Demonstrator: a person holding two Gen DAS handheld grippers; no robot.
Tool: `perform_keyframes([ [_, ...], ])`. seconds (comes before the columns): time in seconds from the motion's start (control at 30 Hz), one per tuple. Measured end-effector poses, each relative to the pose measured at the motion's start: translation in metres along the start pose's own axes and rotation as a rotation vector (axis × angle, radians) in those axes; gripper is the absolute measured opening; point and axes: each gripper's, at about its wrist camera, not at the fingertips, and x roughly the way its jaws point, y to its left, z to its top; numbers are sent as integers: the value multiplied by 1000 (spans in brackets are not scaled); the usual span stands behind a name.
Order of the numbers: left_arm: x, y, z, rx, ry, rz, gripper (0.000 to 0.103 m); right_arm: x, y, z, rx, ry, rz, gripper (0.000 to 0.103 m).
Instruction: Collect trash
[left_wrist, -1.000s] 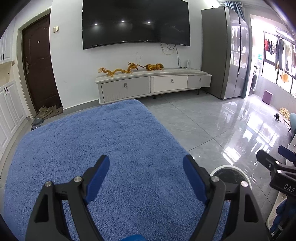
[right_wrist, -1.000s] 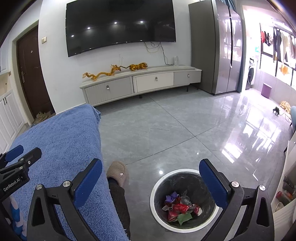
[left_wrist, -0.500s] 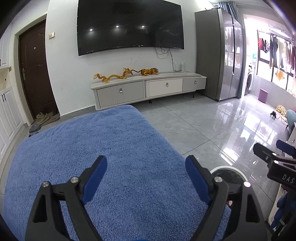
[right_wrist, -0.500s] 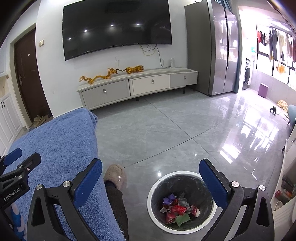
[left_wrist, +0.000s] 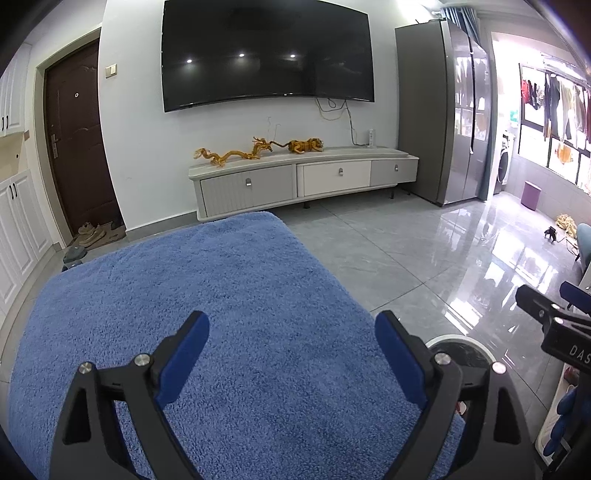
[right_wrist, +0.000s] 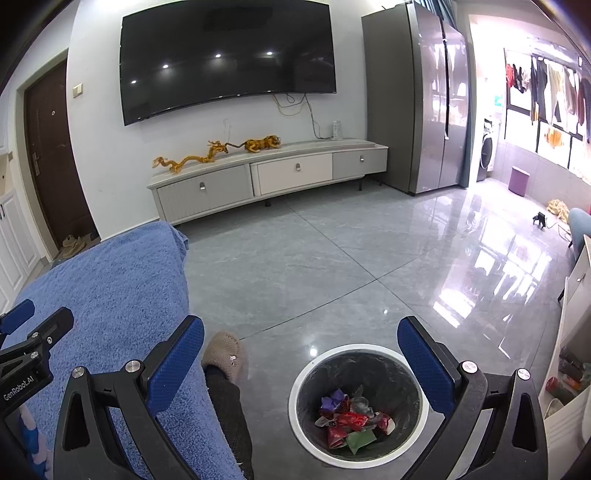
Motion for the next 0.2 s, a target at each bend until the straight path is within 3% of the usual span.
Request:
perform_keyframes([
  [0.2,-3,-1,-2,-6,1,-2,92,-3,1,1,8,-18,-12,102],
])
